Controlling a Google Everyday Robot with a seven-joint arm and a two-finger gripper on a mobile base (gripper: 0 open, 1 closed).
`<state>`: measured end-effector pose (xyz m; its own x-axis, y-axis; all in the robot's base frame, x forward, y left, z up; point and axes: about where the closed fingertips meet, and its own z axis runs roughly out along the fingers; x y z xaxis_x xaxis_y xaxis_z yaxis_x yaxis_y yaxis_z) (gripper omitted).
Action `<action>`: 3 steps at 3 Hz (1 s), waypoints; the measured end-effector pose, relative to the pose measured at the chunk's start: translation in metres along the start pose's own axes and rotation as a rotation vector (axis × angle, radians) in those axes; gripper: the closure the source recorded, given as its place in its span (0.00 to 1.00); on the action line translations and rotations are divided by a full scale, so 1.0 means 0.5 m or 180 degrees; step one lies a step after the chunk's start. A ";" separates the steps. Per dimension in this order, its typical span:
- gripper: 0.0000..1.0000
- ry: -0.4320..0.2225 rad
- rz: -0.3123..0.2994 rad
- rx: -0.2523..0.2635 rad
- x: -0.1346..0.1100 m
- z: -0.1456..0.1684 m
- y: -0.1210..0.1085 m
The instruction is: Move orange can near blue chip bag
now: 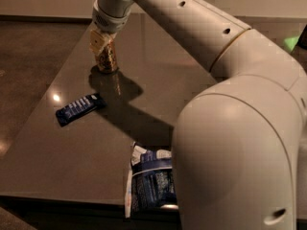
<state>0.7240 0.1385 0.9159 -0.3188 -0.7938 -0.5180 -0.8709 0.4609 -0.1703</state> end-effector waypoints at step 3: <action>1.00 -0.0206 -0.0070 -0.0154 0.096 -0.121 -0.003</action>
Offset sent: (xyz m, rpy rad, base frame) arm -0.0248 -0.0625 0.0232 0.0734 0.0157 0.0385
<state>0.6872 0.0754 0.9420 -0.2760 -0.7755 -0.5678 -0.8950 0.4228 -0.1424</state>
